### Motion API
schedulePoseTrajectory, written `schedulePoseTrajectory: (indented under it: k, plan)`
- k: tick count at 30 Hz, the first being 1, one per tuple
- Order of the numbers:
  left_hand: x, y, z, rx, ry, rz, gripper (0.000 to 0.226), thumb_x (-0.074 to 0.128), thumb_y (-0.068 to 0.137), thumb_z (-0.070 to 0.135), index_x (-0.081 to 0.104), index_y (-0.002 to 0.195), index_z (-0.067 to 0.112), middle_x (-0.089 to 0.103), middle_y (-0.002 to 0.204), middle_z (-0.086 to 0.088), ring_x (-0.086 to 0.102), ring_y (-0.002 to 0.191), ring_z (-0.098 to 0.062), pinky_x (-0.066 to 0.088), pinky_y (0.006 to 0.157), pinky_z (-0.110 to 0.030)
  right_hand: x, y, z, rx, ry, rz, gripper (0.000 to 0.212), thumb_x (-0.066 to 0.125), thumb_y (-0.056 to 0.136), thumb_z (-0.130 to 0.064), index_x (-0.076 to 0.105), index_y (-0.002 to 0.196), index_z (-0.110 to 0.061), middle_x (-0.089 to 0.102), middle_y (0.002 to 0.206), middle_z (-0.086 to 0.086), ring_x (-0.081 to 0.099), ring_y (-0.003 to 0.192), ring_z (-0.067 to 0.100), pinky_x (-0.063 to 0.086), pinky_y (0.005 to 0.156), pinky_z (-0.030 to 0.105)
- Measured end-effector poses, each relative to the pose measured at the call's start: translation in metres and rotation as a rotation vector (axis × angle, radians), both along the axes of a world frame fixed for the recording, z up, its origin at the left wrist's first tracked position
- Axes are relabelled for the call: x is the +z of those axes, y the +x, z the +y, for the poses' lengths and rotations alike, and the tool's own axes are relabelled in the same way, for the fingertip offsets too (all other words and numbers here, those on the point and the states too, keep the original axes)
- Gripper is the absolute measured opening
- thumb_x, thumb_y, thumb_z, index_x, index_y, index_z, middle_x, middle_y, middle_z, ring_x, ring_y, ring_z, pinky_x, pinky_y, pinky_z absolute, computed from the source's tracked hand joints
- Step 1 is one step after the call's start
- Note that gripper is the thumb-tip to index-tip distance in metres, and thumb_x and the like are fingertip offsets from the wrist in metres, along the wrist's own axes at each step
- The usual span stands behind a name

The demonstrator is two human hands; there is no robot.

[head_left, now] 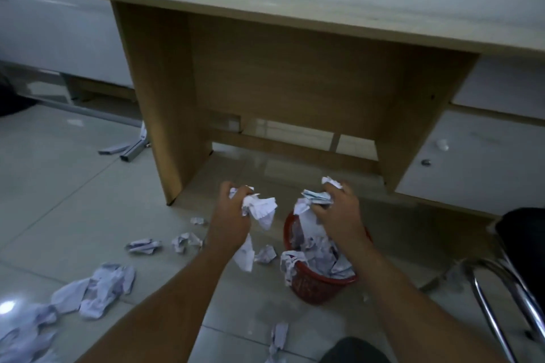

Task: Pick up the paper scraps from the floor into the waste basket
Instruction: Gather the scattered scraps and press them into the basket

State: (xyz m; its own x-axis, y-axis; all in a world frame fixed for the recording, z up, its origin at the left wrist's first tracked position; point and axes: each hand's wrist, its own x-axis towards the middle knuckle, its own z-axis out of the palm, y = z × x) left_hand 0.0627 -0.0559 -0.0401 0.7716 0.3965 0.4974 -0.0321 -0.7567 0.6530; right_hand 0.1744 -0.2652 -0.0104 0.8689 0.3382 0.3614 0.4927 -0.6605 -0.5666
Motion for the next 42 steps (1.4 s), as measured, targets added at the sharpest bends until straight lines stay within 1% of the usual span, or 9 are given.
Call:
schedulePoseTrajectory:
  k: [3,7,15,18,26,30,34,38,42]
  plan:
    - [0.008,0.020,-0.035,-0.062,-0.058,-0.036,0.032,0.055,0.073,0.006,0.067,0.102,0.013,0.047,0.106,-0.005,0.054,0.083,-0.014,0.042,0.071,-0.021,-0.011,0.013,-0.036,-0.063,-0.087,0.063,0.050,0.079,0.072,-0.010,0.065,0.118,-0.001,0.059,0.128,0.020,0.056,0.119,0.034,0.041,0.102,0.035]
    - [0.000,0.049,-0.072,-0.098,-0.117,-0.026,0.031,0.066,0.077,0.003,0.064,0.104,0.018,0.043,0.110,0.003,0.054,0.085,-0.012,0.043,0.071,-0.017,-0.036,0.025,-0.065,-0.076,-0.107,0.120,0.031,0.079,0.070,0.000,0.069,0.099,0.006,0.066,0.104,0.024,0.063,0.099,0.040,0.046,0.088,0.036]
    - [-0.022,0.102,-0.118,-0.085,-0.177,0.100,0.051,0.057,0.073,-0.010,0.064,0.117,0.016,0.043,0.110,0.007,0.058,0.089,-0.015,0.043,0.076,-0.016,-0.111,0.052,-0.075,0.048,-0.158,0.400,0.056,0.055,0.075,-0.039,0.052,0.130,-0.030,0.052,0.138,0.003,0.051,0.125,0.024,0.040,0.106,0.036]
    - [-0.039,0.113,-0.128,-0.087,-0.112,0.133,0.051,0.058,0.073,-0.008,0.063,0.117,0.019,0.042,0.112,0.004,0.057,0.083,-0.015,0.046,0.073,-0.019,-0.107,0.044,-0.073,0.040,-0.232,0.340,0.059,0.061,0.075,-0.029,0.046,0.131,-0.043,0.027,0.151,-0.012,0.030,0.133,0.015,0.031,0.108,0.036]
    - [-0.081,0.117,-0.147,-0.168,0.195,0.460,0.043,0.054,0.090,0.021,0.050,0.132,0.026,0.046,0.135,-0.007,0.043,0.120,-0.032,0.044,0.094,-0.038,-0.106,0.043,-0.079,0.029,-0.250,0.685,0.127,0.064,0.051,-0.065,-0.003,0.151,-0.026,0.010,0.157,0.004,0.015,0.145,0.031,0.026,0.116,0.045]
    - [-0.101,0.110,-0.143,-0.156,0.310,0.652,0.058,0.050,0.086,0.044,0.040,0.142,0.034,0.047,0.139,-0.004,0.044,0.122,-0.035,0.042,0.096,-0.039,-0.098,0.034,-0.086,0.054,-0.093,0.608,0.121,0.073,0.052,-0.059,-0.001,0.146,-0.039,0.019,0.155,-0.001,0.022,0.144,0.024,0.031,0.113,0.044]
    - [-0.106,0.119,-0.133,-0.204,0.367,0.831,0.065,0.043,0.089,0.049,0.020,0.149,0.036,0.030,0.152,-0.003,0.031,0.136,-0.034,0.030,0.110,-0.041,-0.087,0.021,-0.090,0.249,-0.286,0.592,0.115,0.071,0.060,-0.071,-0.010,0.140,-0.061,-0.015,0.160,-0.009,-0.019,0.146,0.025,0.005,0.119,0.054]
    - [-0.090,0.127,-0.121,-0.312,0.138,0.844,0.075,0.056,0.084,0.046,0.019,0.149,0.036,0.017,0.156,-0.008,0.026,0.141,-0.031,0.030,0.113,-0.040,-0.092,0.014,-0.087,0.240,-0.429,0.604,0.126,0.057,0.044,-0.093,-0.018,0.139,-0.059,-0.024,0.158,-0.004,-0.029,0.143,0.028,-0.004,0.117,0.054]
    - [-0.058,0.129,-0.111,-0.410,0.127,0.885,0.088,0.066,0.078,0.055,0.018,0.149,0.037,0.011,0.155,-0.005,0.023,0.141,-0.028,0.030,0.111,-0.032,-0.092,0.013,-0.082,0.207,-0.549,0.605,0.115,0.058,0.062,-0.084,-0.009,0.148,-0.048,-0.019,0.160,-0.005,-0.028,0.143,0.027,-0.010,0.117,0.049]
